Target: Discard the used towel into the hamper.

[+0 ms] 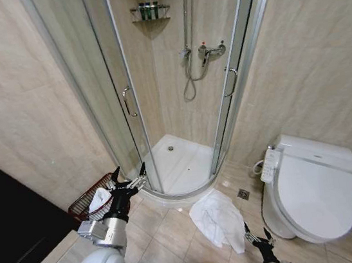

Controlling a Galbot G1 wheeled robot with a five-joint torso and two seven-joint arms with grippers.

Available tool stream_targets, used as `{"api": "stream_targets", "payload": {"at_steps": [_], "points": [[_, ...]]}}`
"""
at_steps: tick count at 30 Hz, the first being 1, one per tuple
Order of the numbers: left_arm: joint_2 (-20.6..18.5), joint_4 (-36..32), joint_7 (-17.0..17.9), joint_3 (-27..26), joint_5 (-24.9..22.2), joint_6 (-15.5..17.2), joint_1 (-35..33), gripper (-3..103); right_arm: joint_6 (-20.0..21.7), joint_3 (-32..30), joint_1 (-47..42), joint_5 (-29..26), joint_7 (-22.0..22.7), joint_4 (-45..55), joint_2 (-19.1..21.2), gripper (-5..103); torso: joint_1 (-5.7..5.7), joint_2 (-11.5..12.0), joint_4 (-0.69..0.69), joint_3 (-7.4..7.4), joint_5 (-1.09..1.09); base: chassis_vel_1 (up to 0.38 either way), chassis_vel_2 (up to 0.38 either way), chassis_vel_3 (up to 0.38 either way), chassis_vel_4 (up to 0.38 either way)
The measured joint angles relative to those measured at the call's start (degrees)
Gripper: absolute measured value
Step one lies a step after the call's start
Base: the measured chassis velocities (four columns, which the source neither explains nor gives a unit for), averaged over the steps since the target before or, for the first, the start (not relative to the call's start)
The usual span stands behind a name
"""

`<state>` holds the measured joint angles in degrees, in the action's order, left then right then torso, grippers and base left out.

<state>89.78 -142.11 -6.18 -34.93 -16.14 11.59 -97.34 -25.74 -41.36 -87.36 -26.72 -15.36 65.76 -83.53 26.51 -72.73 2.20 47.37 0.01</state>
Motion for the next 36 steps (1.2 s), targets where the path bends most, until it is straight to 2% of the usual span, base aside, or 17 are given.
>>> {"api": "stream_targets", "payload": {"at_steps": [5,12,17,23,29,36], "points": [[0.0,0.0,0.0,0.0,0.0,0.0,0.0,100,3.5,-0.2,1.3,-1.6,-3.1,-2.8,1.2,100,-0.03,0.0,0.00,-0.01,0.00,0.055,-0.008,-0.040,0.015],[0.0,0.0,0.0,0.0,0.0,0.0,0.0,100,4.1,-0.5,3.0,-1.9,-5.3,-6.7,1.3,100,0.00,0.0,-0.01,0.00,-0.01,-0.011,0.010,0.014,-0.009],[0.0,0.0,0.0,0.0,0.0,0.0,0.0,100,2.8,-0.4,3.7,-1.7,-6.1,-9.1,1.2,100,0.02,0.0,-0.01,0.00,-0.02,-0.098,0.086,0.105,-0.090],[0.0,0.0,0.0,0.0,0.0,0.0,0.0,100,0.5,-1.4,5.2,1.1,-6.1,-13.3,1.6,100,0.04,0.0,-0.01,0.01,-0.02,-0.108,0.103,0.112,-0.107],[0.0,0.0,0.0,0.0,0.0,0.0,0.0,100,-1.2,-0.6,6.0,-0.6,-7.5,-14.8,2.8,100,0.04,0.0,0.00,0.01,-0.02,-0.089,0.086,0.110,-0.091],[0.0,0.0,0.0,0.0,0.0,0.0,0.0,100,-0.9,-0.8,6.9,0.0,-7.7,-15.5,4.4,100,0.00,0.0,0.00,-0.02,-0.01,-0.029,0.011,0.019,-0.025]]}}
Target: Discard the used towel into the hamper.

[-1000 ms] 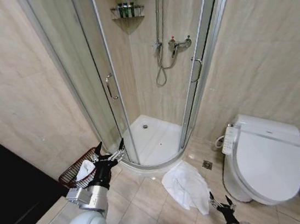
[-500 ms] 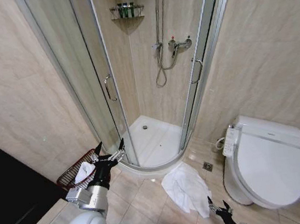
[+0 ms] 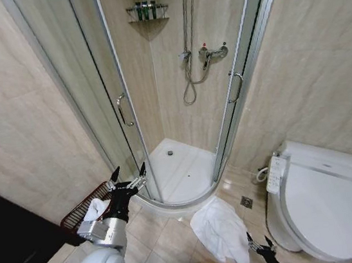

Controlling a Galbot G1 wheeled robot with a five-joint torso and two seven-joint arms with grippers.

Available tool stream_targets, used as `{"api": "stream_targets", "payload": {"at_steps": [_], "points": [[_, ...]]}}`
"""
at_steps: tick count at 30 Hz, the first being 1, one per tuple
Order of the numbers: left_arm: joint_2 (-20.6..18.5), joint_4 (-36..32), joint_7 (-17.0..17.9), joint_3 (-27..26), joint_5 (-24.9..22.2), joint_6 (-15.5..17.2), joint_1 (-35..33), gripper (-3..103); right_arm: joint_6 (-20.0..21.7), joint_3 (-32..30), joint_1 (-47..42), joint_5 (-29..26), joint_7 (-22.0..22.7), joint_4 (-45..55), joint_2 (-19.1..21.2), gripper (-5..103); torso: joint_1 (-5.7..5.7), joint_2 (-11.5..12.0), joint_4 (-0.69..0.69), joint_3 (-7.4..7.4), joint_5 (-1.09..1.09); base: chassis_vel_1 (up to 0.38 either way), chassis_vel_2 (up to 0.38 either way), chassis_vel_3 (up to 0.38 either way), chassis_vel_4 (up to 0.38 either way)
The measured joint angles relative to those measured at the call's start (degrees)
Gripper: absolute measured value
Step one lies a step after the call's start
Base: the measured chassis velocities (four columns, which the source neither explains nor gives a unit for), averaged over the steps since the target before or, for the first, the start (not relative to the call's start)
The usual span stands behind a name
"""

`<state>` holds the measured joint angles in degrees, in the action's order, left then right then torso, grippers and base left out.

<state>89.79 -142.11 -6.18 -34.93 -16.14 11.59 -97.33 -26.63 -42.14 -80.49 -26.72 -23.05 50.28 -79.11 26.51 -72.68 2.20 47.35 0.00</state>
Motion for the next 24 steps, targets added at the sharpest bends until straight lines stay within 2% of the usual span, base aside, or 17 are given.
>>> {"api": "stream_targets", "payload": {"at_steps": [3,5,8,24], "points": [[0.0,0.0,0.0,0.0,0.0,0.0,0.0,100,1.4,0.4,0.3,-0.2,1.1,0.3,1.0,100,-0.22,0.4,-0.01,-0.22,0.01,0.000,0.000,0.000,0.000],[0.0,0.0,0.0,0.0,0.0,0.0,0.0,100,2.4,0.5,1.6,1.2,4.1,-0.4,1.7,100,-0.64,1.4,0.00,-0.74,0.00,0.000,0.000,0.000,0.000],[0.0,0.0,0.0,0.0,0.0,0.0,0.0,100,3.5,0.4,2.4,1.8,4.8,-1.0,1.7,100,-1.03,2.3,0.00,-1.23,-0.01,0.000,0.000,0.000,0.000],[0.0,0.0,0.0,0.0,0.0,0.0,0.0,100,9.3,2.9,8.6,1.0,4.8,-5.9,2.2,100,-3.39,7.4,0.00,-3.97,0.01,0.000,0.000,0.000,0.000]]}}
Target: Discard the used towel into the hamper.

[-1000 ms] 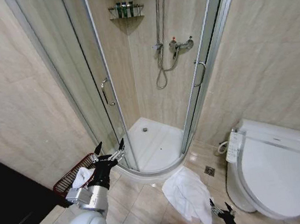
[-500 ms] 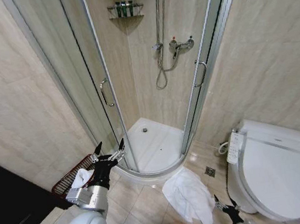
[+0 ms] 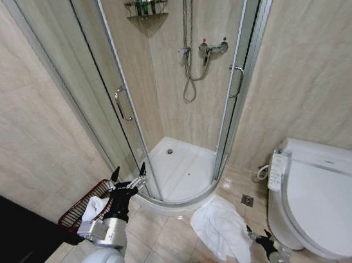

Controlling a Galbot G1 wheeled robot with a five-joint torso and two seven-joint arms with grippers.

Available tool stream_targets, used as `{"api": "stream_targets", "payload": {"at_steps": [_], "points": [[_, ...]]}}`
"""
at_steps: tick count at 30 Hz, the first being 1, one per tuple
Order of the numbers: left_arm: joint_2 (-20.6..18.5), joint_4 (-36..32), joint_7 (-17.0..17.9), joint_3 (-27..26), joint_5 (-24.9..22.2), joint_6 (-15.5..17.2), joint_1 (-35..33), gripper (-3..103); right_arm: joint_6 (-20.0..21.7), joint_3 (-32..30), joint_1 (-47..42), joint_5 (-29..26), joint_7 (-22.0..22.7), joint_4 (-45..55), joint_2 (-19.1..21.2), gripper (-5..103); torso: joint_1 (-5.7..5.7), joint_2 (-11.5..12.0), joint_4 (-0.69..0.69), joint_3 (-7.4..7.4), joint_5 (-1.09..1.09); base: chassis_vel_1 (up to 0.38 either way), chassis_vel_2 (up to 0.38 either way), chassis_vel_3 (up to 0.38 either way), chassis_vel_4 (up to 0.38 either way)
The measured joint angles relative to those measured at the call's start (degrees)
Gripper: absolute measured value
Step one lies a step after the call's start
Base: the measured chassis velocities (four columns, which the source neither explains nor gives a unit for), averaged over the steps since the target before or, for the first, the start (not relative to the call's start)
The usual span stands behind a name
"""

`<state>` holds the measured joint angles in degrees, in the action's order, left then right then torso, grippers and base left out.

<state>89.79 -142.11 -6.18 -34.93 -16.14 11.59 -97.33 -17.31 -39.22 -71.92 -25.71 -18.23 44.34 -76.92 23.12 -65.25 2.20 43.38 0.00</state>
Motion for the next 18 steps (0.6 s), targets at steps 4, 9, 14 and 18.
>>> {"api": "stream_targets", "payload": {"at_steps": [4,9,14,18], "points": [[0.0,0.0,0.0,0.0,0.0,0.0,0.0,100,0.8,0.7,1.0,-0.1,-0.6,-1.5,0.2,100,-0.51,1.1,-0.01,-0.64,0.00,0.000,0.000,0.000,0.000],[0.0,0.0,0.0,0.0,0.0,0.0,0.0,100,1.0,1.5,3.2,0.1,-1.9,-4.4,0.2,100,-1.23,2.8,0.00,-1.53,0.00,0.000,0.000,0.000,0.000],[0.0,0.0,0.0,0.0,0.0,0.0,0.0,100,-1.3,1.7,6.5,2.2,-2.8,-9.6,0.0,100,-1.89,4.3,0.00,-2.45,0.00,0.000,0.000,0.000,0.000],[0.0,0.0,0.0,0.0,0.0,0.0,0.0,100,-3.9,0.9,8.1,4.4,-3.1,-13.1,-0.1,100,-2.40,5.4,0.00,-2.98,-0.01,0.000,0.000,0.000,0.000]]}}
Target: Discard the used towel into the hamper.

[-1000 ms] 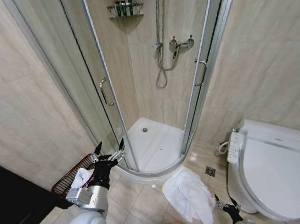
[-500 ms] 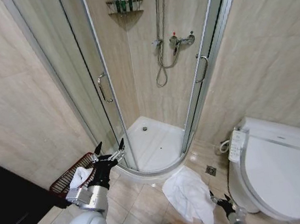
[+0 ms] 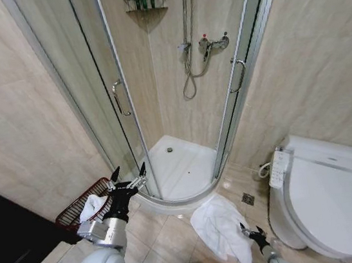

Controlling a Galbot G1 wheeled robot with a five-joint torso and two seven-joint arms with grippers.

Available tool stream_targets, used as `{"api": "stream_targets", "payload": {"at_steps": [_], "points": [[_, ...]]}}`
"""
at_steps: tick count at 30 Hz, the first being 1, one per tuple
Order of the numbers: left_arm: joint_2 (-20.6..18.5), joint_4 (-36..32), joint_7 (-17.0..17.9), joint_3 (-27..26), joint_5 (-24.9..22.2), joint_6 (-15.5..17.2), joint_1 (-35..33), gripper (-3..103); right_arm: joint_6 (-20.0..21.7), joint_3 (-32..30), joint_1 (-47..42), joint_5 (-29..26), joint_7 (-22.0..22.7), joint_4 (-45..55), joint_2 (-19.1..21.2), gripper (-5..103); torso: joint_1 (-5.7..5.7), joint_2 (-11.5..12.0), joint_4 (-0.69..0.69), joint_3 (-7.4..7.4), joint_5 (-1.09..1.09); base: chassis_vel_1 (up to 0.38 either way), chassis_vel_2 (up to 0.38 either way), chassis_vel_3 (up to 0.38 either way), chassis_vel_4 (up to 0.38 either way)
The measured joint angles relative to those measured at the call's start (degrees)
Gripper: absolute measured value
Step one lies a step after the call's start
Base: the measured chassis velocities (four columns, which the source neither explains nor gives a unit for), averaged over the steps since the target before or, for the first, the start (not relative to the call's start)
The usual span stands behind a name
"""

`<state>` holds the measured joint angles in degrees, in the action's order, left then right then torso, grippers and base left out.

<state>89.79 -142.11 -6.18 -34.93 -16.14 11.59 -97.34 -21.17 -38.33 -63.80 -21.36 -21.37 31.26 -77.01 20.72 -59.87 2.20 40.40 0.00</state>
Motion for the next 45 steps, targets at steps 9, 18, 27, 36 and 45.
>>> {"api": "stream_targets", "payload": {"at_steps": [9,18,27,36,45], "points": [[0.0,0.0,0.0,0.0,0.0,0.0,0.0,100,-3.4,-4.2,3.2,6.3,-1.9,-8.5,0.5,100,-1.15,2.6,0.00,-1.49,0.00,0.000,0.000,0.000,0.000],[0.0,0.0,0.0,0.0,0.0,0.0,0.0,100,-5.6,-7.4,4.0,9.7,-5.7,-10.6,0.3,100,-2.05,4.6,0.01,-2.57,0.00,0.000,0.000,0.000,0.000],[0.0,0.0,0.0,0.0,0.0,0.0,0.0,100,-6.2,-8.0,4.1,10.9,-6.2,-11.6,0.5,100,-2.97,6.7,-0.01,-3.75,0.00,0.000,0.000,0.000,0.000],[0.0,0.0,0.0,0.0,0.0,0.0,0.0,100,-6.1,-8.2,5.0,12.0,-6.9,-12.5,0.9,100,-3.96,8.9,-0.02,-4.99,0.00,0.000,0.000,0.000,0.000],[0.0,0.0,0.0,0.0,0.0,0.0,0.0,100,-6.1,-9.4,6.5,16.5,-6.2,-14.5,0.8,100,-4.78,10.8,-0.02,-5.97,0.00,0.000,0.000,0.000,0.000]]}}
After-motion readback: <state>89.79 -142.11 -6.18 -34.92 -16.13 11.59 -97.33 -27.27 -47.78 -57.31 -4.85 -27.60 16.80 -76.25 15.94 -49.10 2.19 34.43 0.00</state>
